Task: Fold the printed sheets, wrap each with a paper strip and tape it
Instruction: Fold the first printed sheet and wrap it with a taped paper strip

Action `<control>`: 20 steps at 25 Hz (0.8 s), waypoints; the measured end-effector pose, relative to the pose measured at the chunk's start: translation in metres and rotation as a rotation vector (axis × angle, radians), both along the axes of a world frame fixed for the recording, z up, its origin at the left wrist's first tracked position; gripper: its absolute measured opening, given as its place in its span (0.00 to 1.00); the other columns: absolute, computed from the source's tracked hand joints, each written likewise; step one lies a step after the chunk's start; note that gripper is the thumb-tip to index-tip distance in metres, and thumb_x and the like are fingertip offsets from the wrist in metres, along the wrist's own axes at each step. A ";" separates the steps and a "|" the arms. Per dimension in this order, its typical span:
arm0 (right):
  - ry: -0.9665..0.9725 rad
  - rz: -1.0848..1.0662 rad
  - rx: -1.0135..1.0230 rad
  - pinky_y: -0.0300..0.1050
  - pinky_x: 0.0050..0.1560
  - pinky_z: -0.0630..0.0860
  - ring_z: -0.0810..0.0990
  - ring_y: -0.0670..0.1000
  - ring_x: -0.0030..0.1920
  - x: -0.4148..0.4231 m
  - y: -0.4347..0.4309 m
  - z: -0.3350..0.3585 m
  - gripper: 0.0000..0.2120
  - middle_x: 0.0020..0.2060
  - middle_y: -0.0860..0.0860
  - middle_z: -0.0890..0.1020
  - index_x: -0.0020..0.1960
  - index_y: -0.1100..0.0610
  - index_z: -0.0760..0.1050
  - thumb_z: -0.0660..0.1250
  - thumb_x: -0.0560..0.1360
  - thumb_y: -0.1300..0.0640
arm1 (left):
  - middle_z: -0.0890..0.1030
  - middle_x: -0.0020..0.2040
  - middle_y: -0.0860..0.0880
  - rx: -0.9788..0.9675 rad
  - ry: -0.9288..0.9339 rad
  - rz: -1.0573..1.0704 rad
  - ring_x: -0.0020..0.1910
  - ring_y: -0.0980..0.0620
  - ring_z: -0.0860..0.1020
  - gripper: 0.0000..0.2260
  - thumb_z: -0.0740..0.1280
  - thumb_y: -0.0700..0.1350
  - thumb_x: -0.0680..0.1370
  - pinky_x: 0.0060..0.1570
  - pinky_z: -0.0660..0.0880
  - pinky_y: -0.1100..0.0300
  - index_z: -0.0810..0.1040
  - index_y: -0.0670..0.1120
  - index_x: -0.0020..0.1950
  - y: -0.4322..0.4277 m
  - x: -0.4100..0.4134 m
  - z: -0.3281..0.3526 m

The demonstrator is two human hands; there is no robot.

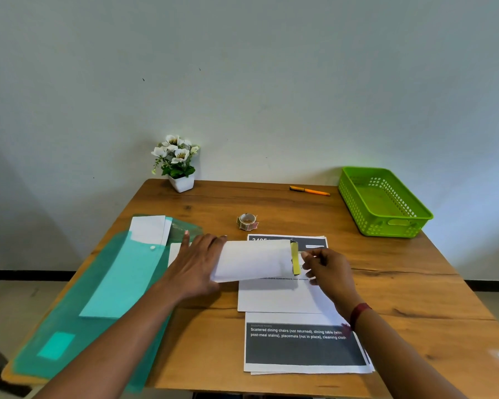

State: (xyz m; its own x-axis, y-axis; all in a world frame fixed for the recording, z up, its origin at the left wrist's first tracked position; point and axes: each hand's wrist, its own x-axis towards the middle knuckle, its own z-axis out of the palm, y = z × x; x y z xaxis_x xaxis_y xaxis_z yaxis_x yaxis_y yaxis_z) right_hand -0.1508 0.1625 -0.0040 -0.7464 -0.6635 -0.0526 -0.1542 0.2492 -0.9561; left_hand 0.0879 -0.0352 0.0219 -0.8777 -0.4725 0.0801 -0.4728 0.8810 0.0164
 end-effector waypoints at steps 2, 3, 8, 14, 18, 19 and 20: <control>0.418 0.038 0.097 0.46 0.42 0.78 0.83 0.48 0.42 0.000 0.011 -0.006 0.03 0.41 0.48 0.86 0.49 0.52 0.82 0.71 0.77 0.54 | 0.61 0.76 0.48 0.048 0.025 0.049 0.75 0.46 0.59 0.47 0.75 0.61 0.69 0.76 0.52 0.38 0.52 0.50 0.79 -0.005 0.009 -0.004; 0.598 0.110 0.145 0.45 0.46 0.77 0.83 0.48 0.47 0.002 0.016 -0.011 0.06 0.45 0.47 0.86 0.52 0.51 0.83 0.72 0.76 0.53 | 0.60 0.77 0.48 0.074 0.038 0.072 0.76 0.46 0.58 0.48 0.75 0.61 0.69 0.76 0.54 0.38 0.51 0.50 0.79 -0.007 0.014 -0.005; 0.901 0.402 0.394 0.48 0.65 0.66 0.70 0.52 0.67 0.011 0.028 -0.032 0.30 0.65 0.47 0.76 0.70 0.50 0.73 0.66 0.73 0.35 | 0.56 0.78 0.49 0.133 0.047 0.125 0.77 0.47 0.55 0.49 0.76 0.58 0.70 0.76 0.51 0.43 0.48 0.52 0.80 -0.010 0.025 -0.013; 0.897 0.397 0.361 0.44 0.62 0.66 0.71 0.51 0.62 0.013 0.023 -0.028 0.28 0.61 0.49 0.75 0.70 0.50 0.72 0.67 0.75 0.38 | 0.54 0.77 0.48 0.165 -0.032 0.168 0.77 0.45 0.52 0.50 0.75 0.52 0.71 0.76 0.49 0.37 0.41 0.55 0.79 -0.012 0.028 -0.013; 0.846 0.399 0.390 0.45 0.65 0.66 0.70 0.53 0.63 0.013 0.020 -0.027 0.30 0.64 0.50 0.73 0.73 0.50 0.69 0.68 0.75 0.40 | 0.56 0.74 0.47 0.165 -0.044 0.187 0.76 0.44 0.54 0.51 0.74 0.52 0.67 0.76 0.47 0.36 0.43 0.54 0.79 -0.007 0.031 -0.012; 0.855 0.405 0.410 0.46 0.65 0.66 0.70 0.53 0.64 0.013 0.019 -0.027 0.30 0.64 0.50 0.73 0.73 0.49 0.68 0.67 0.75 0.39 | 0.57 0.74 0.48 0.155 -0.045 0.183 0.75 0.44 0.55 0.50 0.74 0.54 0.67 0.76 0.46 0.35 0.43 0.54 0.79 -0.005 0.031 -0.012; 0.867 0.406 0.428 0.46 0.65 0.65 0.69 0.53 0.63 0.012 0.019 -0.027 0.29 0.64 0.50 0.73 0.73 0.48 0.69 0.67 0.75 0.39 | 0.57 0.73 0.48 0.142 -0.040 0.179 0.75 0.45 0.55 0.50 0.73 0.55 0.67 0.76 0.46 0.35 0.44 0.54 0.79 -0.004 0.030 -0.013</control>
State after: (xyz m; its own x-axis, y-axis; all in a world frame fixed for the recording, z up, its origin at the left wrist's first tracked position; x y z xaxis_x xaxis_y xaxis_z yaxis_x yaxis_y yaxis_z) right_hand -0.1383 0.1811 -0.0311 -0.3658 -0.9248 0.1044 -0.8921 0.3164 -0.3225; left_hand 0.1182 -0.0389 0.0086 -0.7798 -0.6252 -0.0313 -0.6243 0.7730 0.1127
